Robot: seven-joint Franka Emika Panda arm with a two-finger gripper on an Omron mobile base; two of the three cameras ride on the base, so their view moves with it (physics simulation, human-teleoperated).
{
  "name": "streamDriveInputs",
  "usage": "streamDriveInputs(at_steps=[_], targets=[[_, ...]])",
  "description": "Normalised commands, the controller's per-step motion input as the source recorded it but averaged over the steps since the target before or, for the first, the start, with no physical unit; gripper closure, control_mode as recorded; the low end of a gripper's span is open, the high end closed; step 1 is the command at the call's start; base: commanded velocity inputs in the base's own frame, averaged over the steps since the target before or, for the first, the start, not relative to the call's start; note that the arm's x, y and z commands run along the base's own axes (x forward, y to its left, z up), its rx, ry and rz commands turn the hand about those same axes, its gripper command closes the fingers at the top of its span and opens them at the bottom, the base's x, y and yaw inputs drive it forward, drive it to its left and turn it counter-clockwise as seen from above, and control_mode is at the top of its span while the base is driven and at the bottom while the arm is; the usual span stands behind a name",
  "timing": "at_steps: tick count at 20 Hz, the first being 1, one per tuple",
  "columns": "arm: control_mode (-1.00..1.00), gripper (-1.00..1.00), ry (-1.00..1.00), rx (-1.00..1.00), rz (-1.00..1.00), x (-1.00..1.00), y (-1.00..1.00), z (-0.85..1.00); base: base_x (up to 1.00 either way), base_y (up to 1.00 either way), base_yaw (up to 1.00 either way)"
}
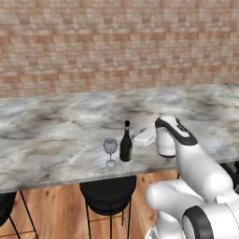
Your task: There is a wine glass and glass cup on the dining counter. Place the wine bottle next to the wine glass and the juice bottle next to the glass cup.
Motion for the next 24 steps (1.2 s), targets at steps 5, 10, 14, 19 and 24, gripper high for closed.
streamDriveInputs(at_steps=[5,10,14,19,24], targets=[[-1.00,-1.00,0.22,0.00,-0.05,-0.39,-0.18,0.34,0.00,0.00,0.00],[-1.00,-1.00,0.31,0.00,-0.09,-0.41,-0.14,0.40,0.00,0.00,0.00],[-1.00,-1.00,0.31,0.00,-0.11,-0.51,-0.15,0.24,0.00,0.00,0.00],[-1.00,-1.00,0.13,-0.06,-0.14,-0.58,-0.04,0.01,0.00,0.00,0.00],[-1.00,-1.00,0.02,-0.09,-0.21,-0.62,-0.14,-0.16,0.00,0.00,0.00]])
